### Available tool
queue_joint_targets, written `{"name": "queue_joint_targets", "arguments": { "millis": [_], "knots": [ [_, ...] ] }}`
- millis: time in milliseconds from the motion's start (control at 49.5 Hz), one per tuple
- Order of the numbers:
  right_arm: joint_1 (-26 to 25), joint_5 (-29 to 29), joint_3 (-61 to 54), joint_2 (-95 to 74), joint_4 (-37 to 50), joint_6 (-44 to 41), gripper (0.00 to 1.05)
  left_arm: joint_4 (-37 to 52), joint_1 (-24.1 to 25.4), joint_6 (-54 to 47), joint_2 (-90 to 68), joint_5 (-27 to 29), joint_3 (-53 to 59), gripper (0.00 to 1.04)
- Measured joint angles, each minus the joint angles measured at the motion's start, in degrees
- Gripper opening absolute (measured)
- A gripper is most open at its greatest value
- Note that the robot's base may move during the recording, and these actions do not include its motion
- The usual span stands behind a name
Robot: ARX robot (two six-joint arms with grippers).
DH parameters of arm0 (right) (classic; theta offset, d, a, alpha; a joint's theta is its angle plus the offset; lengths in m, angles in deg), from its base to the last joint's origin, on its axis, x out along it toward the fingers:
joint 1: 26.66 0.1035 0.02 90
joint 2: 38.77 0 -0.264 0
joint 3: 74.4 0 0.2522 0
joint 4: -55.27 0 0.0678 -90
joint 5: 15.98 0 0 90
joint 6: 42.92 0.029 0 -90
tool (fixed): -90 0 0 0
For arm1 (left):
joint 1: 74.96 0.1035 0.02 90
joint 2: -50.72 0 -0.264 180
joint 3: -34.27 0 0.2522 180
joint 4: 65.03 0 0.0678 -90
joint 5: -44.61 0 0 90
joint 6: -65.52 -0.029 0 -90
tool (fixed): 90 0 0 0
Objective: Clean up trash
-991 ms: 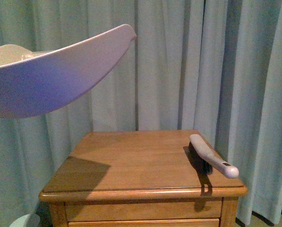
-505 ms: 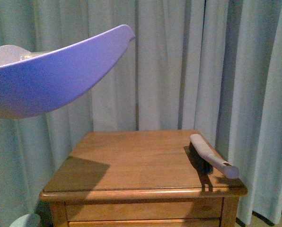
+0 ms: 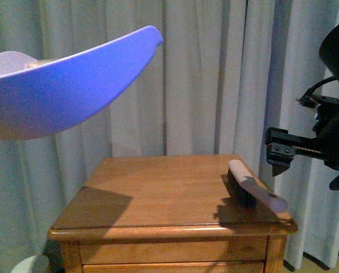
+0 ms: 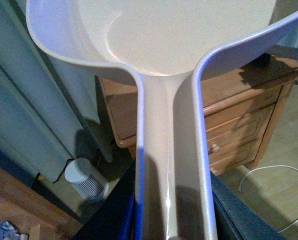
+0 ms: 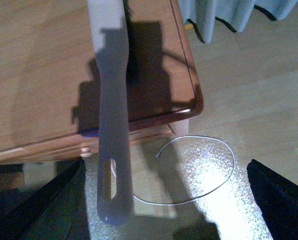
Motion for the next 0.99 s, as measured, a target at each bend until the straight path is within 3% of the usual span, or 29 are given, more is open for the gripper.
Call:
{"name": "queue_joint_targets", "arguments": {
  "millis": [364,849,991],
  "knots": [
    [2.9,-1.5,8.6,-11.1,1.0,2.0,0.97,0.0,0.0,0.0,0.0,0.0,0.0,0.28],
    [3.6,-2.3,12.0,-19.4,2.6,3.1,0.97,0.0,0.0,0.0,0.0,0.0,0.0,0.28],
    [4.2,-2.1,12.2,-19.5,2.8,3.3,0.82,0.0,0.0,0.0,0.0,0.0,0.0,0.28]
  ]
}}
